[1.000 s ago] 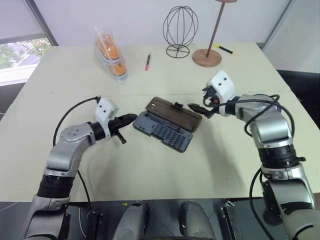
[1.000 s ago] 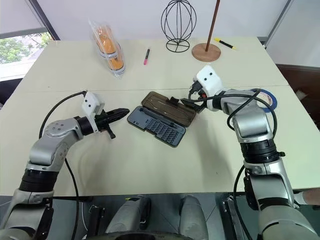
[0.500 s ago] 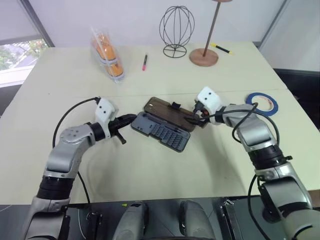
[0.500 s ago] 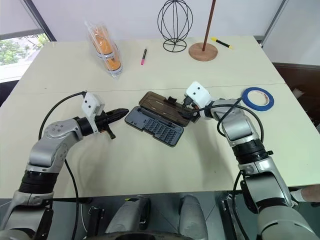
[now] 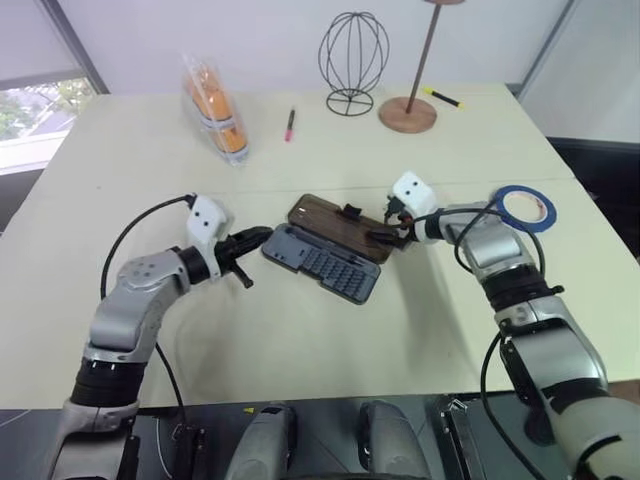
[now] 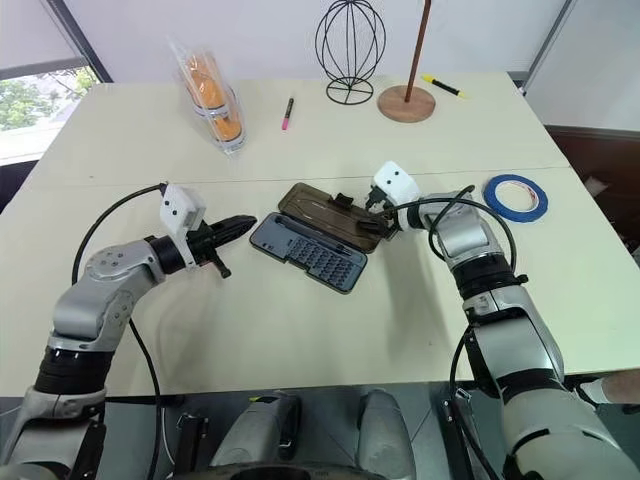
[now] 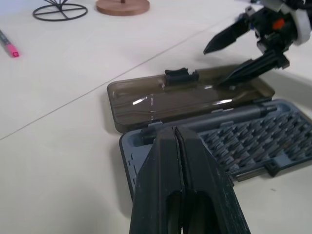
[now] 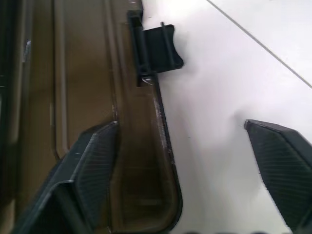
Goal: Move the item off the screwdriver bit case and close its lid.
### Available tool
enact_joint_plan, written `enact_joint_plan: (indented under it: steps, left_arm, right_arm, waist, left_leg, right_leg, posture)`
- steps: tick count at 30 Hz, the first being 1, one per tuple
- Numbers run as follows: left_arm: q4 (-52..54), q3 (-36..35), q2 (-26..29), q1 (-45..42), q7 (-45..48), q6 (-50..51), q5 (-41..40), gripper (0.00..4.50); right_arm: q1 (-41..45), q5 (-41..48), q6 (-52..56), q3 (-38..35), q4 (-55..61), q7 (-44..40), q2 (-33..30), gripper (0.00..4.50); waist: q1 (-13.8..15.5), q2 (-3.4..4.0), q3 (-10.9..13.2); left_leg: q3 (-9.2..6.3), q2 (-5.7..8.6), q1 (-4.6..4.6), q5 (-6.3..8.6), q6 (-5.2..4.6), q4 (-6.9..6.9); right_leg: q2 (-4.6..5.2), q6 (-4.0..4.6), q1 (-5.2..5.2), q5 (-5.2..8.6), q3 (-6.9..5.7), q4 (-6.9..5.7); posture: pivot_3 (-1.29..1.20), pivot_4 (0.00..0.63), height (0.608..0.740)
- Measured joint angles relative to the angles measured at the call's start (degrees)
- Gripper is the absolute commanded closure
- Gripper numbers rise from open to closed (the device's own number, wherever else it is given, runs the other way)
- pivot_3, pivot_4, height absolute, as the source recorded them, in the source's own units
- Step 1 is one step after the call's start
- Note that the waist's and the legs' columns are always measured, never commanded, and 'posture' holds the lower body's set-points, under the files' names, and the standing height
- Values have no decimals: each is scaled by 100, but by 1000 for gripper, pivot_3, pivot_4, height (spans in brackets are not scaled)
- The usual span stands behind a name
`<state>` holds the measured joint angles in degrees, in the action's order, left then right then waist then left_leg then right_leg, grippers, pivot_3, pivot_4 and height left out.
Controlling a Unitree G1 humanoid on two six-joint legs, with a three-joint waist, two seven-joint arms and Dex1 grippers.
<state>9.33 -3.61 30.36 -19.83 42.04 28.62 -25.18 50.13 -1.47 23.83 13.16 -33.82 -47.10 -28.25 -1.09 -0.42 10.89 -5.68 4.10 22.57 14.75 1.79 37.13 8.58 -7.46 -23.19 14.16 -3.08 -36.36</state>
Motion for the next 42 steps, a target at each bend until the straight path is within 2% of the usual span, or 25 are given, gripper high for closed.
enact_joint_plan:
  steps: [6, 13, 17, 27, 33, 42]
  left_arm:
    - [395, -171, 118, 24, 87, 428, -433, 4500]
    - [507, -173, 225, 96, 133, 597, -551, 4500]
    - [508, -172, 230, 82, 132, 606, -553, 4500]
    - [507, -169, 230, -22, 138, 609, -553, 4500]
    - [505, -165, 225, -39, 171, 619, -561, 4500]
    - [763, -176, 382, 170, 287, 834, -792, 4500]
  right_arm:
    - [5, -66, -157, 8, -136, -97, 4, 4413]
    - [5, -219, -287, 16, -186, -177, -20, 4468]
    - [-56, -410, -705, 137, -141, -235, -107, 4468]
    - [-86, -1078, -3175, 677, 133, -618, -531, 4468]
    - [168, -1100, -3792, 792, 91, -957, -343, 4468]
    - [390, -1348, -4337, 919, -454, -896, -12, 4468]
  waist:
    - [4, -1, -1]
    - [-9, -5, -3]
    - [-5, -5, -3]
    - [-12, -6, -3]
    - [-16, -6, -3]
    - [-17, -5, -2]
  left_leg:
    - [0, 0, -2, 0, 0, 0]
    - [-1, -3, -12, 0, 0, -1]
    - [0, -2, -11, 0, 1, -2]
    - [2, -2, -8, -1, 2, -5]
    - [1, -3, -8, -2, 3, -5]
    - [0, -4, -8, -2, 4, -7]
  right_leg:
    - [0, 0, 2, 0, 0, 0]
    - [-3, 5, 8, -4, 1, -2]
    - [-2, 5, 8, -3, 1, 0]
    - [-2, 5, 6, -3, 1, 5]
    - [-2, 5, 5, -3, 1, 5]
    - [-4, 5, 3, -3, 2, 5]
  posture:
    - [0, 150, 740]
    - [0, 150, 740]
    - [0, 150, 740]
    - [0, 150, 740]
    - [0, 150, 740]
    - [0, 150, 740]
